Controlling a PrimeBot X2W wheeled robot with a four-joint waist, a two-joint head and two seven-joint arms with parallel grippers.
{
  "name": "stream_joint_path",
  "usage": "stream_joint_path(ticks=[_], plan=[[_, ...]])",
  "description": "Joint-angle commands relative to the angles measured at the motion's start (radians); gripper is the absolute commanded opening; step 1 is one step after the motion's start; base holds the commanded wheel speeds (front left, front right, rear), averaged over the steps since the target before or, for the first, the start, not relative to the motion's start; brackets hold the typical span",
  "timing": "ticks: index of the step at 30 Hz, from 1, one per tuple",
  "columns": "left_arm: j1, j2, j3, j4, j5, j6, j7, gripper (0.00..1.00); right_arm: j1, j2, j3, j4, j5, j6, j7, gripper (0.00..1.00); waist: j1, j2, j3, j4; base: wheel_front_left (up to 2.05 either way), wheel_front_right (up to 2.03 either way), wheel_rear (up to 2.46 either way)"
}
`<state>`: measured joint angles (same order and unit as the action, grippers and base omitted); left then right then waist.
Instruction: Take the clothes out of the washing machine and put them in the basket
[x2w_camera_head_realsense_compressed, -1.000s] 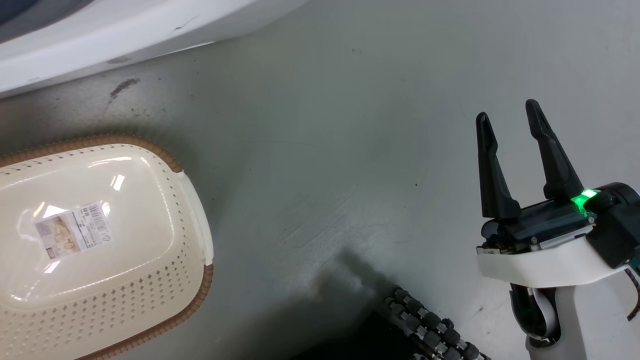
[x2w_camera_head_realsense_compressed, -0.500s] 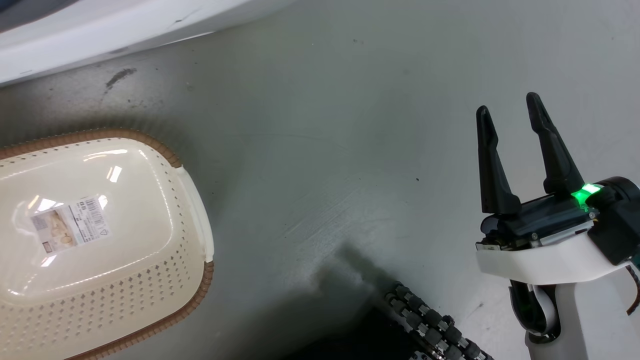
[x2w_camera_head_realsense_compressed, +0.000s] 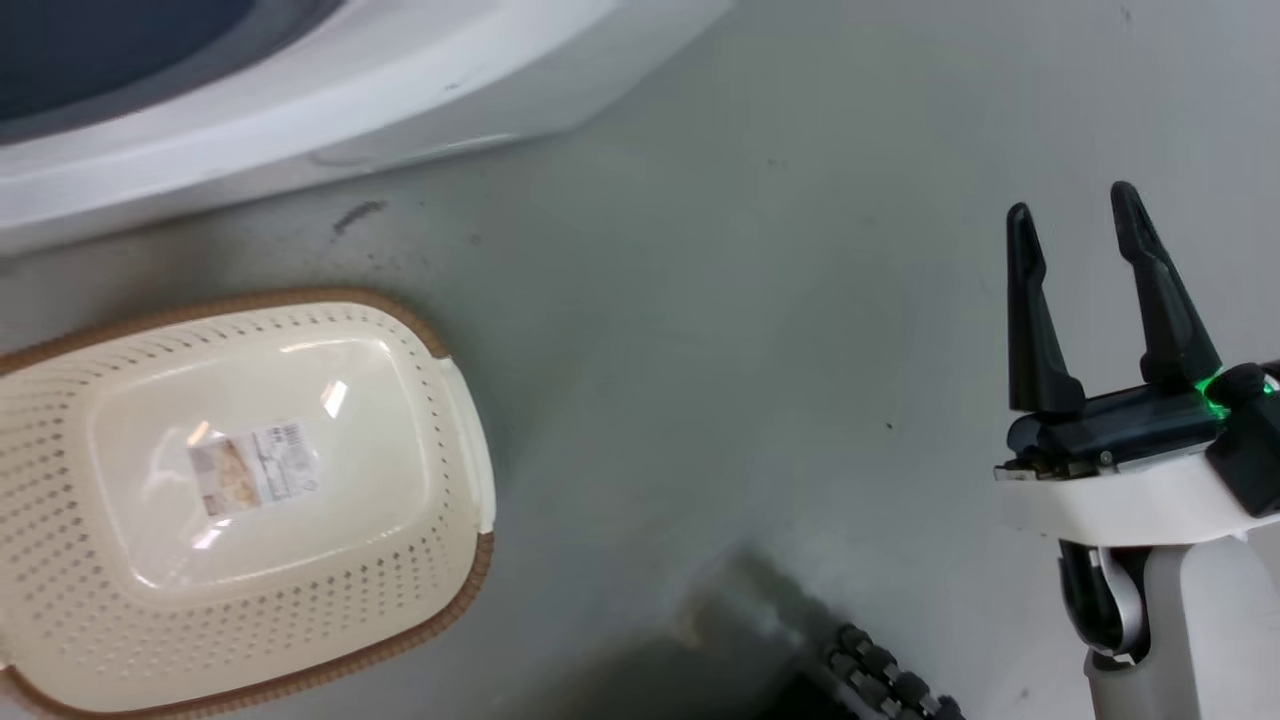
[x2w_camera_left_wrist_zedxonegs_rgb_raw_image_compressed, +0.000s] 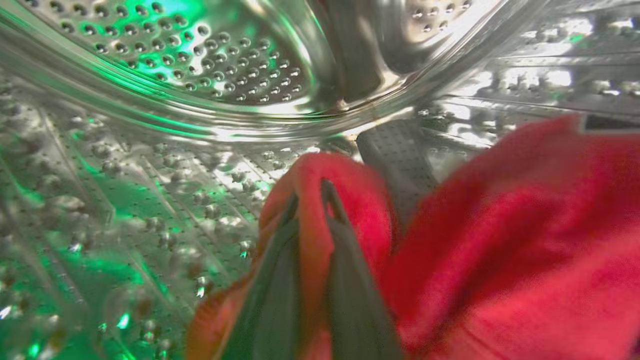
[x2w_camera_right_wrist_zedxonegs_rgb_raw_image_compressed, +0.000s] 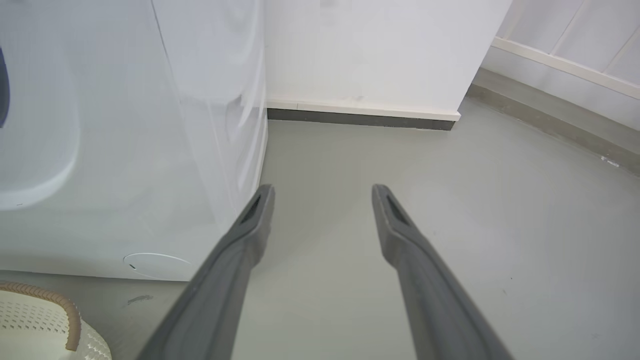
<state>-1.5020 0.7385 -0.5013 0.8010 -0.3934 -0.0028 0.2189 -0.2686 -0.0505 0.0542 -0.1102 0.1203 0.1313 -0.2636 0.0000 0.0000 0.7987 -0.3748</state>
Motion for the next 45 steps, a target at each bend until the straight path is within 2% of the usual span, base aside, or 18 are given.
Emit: stream_joint_path(ticks=[1, 10, 13, 16, 20, 27, 34, 39, 45], plan=[[0.044, -0.030, 0.006, 0.032, -0.016, -0.001, -0.057, 0.00, -0.006, 0.000, -0.011, 0.009, -0.019, -0.001, -0.002, 1.00, 0.0000, 0.0000, -0.063, 0.044, 0.00, 0.00, 0.00], [0.212, -0.169, 0.026, 0.193, -0.086, -0.041, -0.404, 0.00, 0.050, 0.000, -0.048, 0.031, -0.106, -0.001, -0.002, 1.00, 0.0000, 0.0000, -0.252, 0.121, 0.00, 0.00, 0.00], [0.287, -0.226, 0.031, 0.220, -0.105, -0.049, -0.462, 0.00, 0.074, 0.000, -0.054, 0.033, -0.128, -0.001, -0.002, 1.00, 0.0000, 0.0000, -0.305, 0.147, 0.00, 0.00, 0.00], [0.354, -0.275, 0.059, 0.206, -0.125, -0.036, -0.483, 0.00, 0.094, 0.000, -0.057, 0.040, -0.143, -0.001, -0.002, 1.00, 0.0000, 0.0000, -0.356, 0.178, 0.00, 0.00, 0.00], [0.473, -0.331, 0.128, 0.054, -0.107, 0.000, -0.485, 0.00, 0.104, 0.000, -0.064, 0.043, -0.155, -0.001, -0.002, 1.00, 0.0000, 0.0000, -0.406, 0.222, 0.00, 0.00, 0.00], [0.706, -0.398, 0.245, -0.208, -0.012, 0.021, -0.484, 0.00, 0.137, 0.000, -0.060, 0.050, -0.177, -0.001, -0.002, 1.00, 0.0000, 0.0000, -0.485, 0.276, 0.00, 0.00, 0.00], [0.908, -0.461, 0.339, -0.440, 0.072, -0.009, -0.484, 0.00, 0.172, 0.000, -0.065, 0.061, -0.186, -0.001, -0.002, 1.00, 0.0000, 0.0000, -0.544, 0.314, 0.00, 0.00, 0.00], [1.064, -0.505, 0.397, -0.613, 0.094, -0.033, -0.484, 0.00, 0.192, 0.000, -0.062, 0.065, -0.189, -0.001, -0.002, 1.00, 0.0000, 0.0000, -0.575, 0.332, 0.00, 0.00, 0.00], [1.281, -0.556, 0.390, -0.747, 0.125, -0.060, -0.484, 0.00, 0.193, 0.000, -0.068, 0.063, -0.180, -0.001, -0.002, 1.00, 0.0000, 0.0000, -0.590, 0.357, 0.00, 0.00, 0.00]])
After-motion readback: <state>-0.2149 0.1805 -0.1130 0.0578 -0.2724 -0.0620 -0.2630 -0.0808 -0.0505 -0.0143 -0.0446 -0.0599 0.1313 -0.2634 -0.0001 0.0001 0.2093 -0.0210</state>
